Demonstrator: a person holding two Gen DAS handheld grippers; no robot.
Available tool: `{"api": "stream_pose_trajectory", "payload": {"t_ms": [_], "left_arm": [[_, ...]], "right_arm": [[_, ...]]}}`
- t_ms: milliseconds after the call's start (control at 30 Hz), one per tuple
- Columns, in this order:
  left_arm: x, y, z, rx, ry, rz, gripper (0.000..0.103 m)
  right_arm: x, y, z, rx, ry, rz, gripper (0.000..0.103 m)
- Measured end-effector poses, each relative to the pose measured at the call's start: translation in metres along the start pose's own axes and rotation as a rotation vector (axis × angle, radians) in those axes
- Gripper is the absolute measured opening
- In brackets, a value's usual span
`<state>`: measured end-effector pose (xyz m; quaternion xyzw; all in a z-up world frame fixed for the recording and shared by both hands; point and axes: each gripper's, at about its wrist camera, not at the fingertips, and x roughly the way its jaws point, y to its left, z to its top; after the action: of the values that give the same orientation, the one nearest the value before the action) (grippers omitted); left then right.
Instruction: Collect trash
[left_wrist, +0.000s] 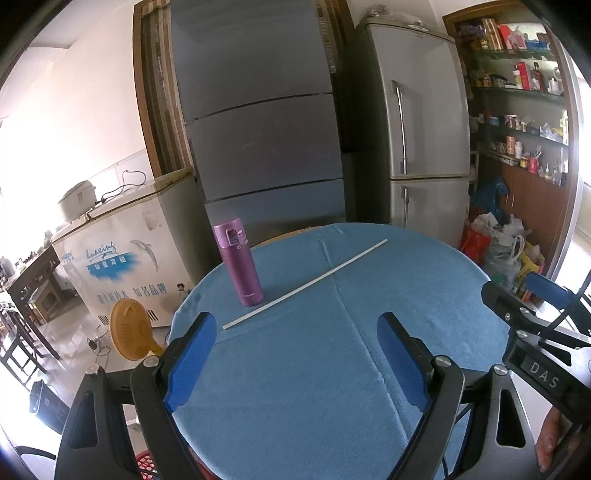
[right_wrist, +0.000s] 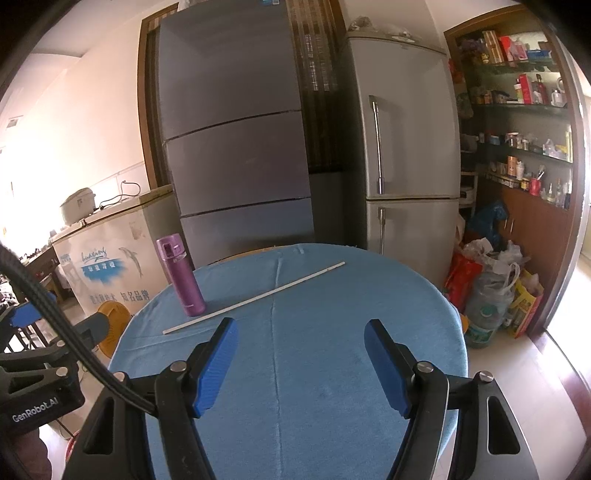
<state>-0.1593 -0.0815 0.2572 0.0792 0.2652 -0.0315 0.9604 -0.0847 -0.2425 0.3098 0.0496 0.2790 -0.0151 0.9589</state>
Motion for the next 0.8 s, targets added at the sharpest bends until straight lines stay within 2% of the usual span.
{"api": "stream_pose_trajectory", "payload": {"t_ms": [800], "left_arm": [[0.0017,-0.005,0.0006,0.012,0.014,0.0,0.089]], "right_arm": [[0.0024,-0.0042,-0.003,0.018,0.01,0.006,0.074]]}}
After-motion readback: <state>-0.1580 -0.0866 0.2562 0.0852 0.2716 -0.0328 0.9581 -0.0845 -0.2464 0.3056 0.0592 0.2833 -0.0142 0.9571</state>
